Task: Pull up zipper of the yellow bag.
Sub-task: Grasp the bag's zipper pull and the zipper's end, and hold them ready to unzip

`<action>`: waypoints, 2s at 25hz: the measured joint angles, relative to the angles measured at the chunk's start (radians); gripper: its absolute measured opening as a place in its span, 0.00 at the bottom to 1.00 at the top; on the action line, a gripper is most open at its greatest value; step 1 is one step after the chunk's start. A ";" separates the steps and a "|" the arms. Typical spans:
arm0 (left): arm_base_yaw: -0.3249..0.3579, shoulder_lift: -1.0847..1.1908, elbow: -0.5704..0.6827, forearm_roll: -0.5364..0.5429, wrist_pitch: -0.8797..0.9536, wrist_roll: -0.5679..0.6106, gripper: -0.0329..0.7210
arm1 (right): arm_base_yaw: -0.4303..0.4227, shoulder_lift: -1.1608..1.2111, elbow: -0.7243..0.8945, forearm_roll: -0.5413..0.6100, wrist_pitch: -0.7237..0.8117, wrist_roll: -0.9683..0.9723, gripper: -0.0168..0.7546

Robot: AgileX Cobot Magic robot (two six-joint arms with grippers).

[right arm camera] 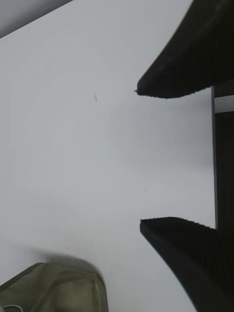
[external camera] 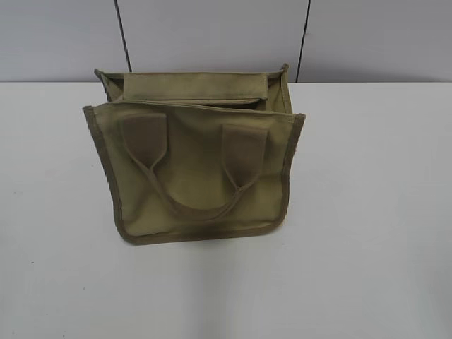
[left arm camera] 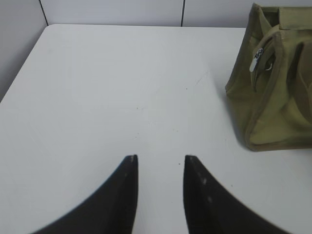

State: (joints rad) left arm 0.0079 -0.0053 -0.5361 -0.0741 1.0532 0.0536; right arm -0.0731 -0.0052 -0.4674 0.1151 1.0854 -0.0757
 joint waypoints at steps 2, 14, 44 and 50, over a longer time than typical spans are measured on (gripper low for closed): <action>0.000 0.000 0.000 0.000 0.000 0.000 0.36 | 0.000 0.000 0.000 0.000 0.000 0.000 0.78; 0.000 0.000 0.000 0.000 0.000 0.000 0.36 | 0.000 0.000 0.000 0.000 0.000 0.000 0.78; 0.000 0.421 -0.051 -0.029 -0.793 0.000 0.63 | 0.000 0.000 0.000 0.000 0.000 0.000 0.78; -0.055 0.735 0.036 -0.017 -1.235 0.000 0.56 | 0.000 0.000 0.000 0.000 0.000 0.000 0.78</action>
State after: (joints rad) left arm -0.0470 0.7299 -0.5003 -0.0908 -0.1822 0.0536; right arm -0.0731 -0.0052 -0.4674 0.1151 1.0854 -0.0757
